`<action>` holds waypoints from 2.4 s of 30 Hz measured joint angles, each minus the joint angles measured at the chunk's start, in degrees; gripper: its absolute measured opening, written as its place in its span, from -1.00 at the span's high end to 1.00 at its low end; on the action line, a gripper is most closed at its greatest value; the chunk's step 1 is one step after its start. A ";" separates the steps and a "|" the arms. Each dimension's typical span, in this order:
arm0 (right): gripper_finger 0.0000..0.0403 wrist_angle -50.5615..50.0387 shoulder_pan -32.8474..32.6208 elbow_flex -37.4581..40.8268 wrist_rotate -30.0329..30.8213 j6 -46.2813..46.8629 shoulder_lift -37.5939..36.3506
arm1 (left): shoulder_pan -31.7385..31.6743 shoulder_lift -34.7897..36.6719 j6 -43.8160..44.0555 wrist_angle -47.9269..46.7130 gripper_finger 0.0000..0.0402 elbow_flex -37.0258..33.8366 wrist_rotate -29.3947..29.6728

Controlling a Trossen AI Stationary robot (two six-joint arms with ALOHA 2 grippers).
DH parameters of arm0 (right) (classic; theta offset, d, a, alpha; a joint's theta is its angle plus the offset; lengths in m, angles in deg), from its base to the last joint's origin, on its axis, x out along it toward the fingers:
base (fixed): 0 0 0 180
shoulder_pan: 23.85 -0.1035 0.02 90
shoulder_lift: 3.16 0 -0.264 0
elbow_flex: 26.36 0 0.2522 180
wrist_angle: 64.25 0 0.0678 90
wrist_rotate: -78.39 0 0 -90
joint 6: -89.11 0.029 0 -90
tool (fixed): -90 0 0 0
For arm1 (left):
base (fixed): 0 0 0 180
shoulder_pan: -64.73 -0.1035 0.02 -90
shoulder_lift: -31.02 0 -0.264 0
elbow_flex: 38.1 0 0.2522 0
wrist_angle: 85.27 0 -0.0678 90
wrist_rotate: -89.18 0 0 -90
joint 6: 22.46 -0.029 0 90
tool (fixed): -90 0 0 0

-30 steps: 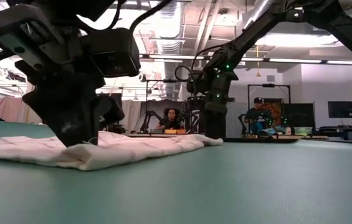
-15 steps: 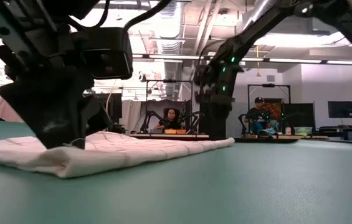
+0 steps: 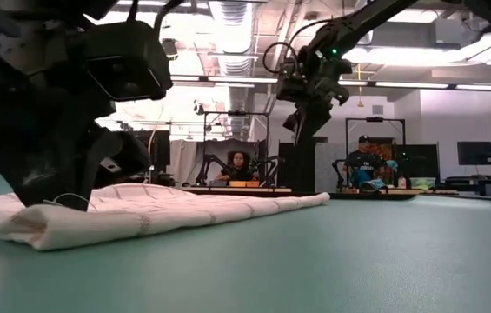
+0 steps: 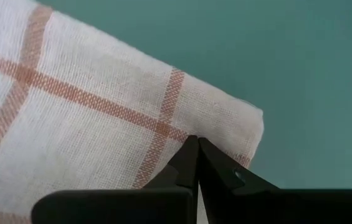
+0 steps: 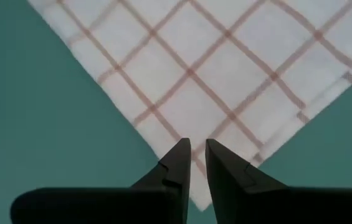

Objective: Roll towel into tight, uniform cylinder
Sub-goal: Roll the white towel

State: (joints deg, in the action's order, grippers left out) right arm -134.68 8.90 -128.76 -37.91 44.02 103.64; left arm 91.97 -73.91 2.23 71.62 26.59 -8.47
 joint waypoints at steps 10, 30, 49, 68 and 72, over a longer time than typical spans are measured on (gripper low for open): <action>0.31 3.03 -7.39 6.69 12.71 -5.41 0.24 | 0.86 0.14 -8.24 -1.89 1.00 0.14 0.66; -0.13 11.69 -7.52 15.54 20.95 -10.55 0.24 | 0.86 0.14 -8.97 -1.79 1.00 0.14 0.59; 0.92 16.94 -10.96 22.97 33.14 8.72 -0.02 | 0.16 2.02 -8.41 -4.25 1.00 1.09 1.36; 0.98 3.02 -27.98 23.41 26.09 57.20 -2.75 | -2.58 30.41 3.60 -20.25 1.00 0.86 22.95; 0.99 6.10 -33.37 23.39 24.17 69.20 -2.40 | 2.35 29.44 8.67 -20.31 1.00 0.89 24.51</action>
State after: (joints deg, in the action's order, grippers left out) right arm -128.58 -24.47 -105.37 -13.74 113.22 101.23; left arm 94.32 -44.47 10.90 51.31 27.48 16.04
